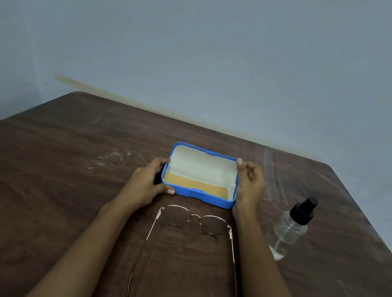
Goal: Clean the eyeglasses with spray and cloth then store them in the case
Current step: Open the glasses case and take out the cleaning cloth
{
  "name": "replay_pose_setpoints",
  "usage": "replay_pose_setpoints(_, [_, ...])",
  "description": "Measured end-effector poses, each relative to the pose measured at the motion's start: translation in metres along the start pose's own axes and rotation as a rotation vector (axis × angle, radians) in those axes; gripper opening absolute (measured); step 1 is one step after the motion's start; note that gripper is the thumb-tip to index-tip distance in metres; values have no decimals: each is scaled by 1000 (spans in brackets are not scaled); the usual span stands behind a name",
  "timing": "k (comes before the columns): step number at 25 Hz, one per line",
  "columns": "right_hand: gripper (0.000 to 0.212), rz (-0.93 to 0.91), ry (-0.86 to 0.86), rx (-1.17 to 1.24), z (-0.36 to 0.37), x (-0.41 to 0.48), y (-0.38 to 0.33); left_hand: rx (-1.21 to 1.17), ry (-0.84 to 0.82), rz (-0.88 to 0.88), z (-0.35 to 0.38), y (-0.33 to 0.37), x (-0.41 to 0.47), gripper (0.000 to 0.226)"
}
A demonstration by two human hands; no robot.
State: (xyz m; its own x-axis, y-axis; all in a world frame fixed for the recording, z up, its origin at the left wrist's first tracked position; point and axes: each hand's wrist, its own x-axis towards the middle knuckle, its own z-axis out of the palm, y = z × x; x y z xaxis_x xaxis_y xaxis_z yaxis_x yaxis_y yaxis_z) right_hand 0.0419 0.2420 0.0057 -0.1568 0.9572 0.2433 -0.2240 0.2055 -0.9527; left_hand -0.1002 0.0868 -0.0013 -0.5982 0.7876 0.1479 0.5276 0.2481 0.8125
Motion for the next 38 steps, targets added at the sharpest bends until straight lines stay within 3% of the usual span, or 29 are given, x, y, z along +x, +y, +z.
replay_pose_setpoints(8, [14, -25, -117, -107, -23, -22, -7, -19, 4, 46, 0, 0, -2, 70])
replay_pose_setpoints(11, [5, -78, -169, -401, -30, -23, -11, -29, 18, 54, 0, 1, -3, 70])
replay_pose_setpoints(14, [13, -134, -190, -703, -30, -22, -14, -27, 26, 46, 0, 2, -3, 72])
replay_pose_setpoints(20, [14, -117, -273, -1050, -20, -15, -18, -14, 17, 38, 0, 0, -1, 73])
replay_pose_setpoints(31, [19, -71, -220, -1230, -8, -16, -24, -21, 2, 20, 0, -2, 2, 74])
replay_pose_setpoints(38, [18, -58, -207, -1210, -10, -15, -24, -37, 5, 32, 0, -3, 2, 74])
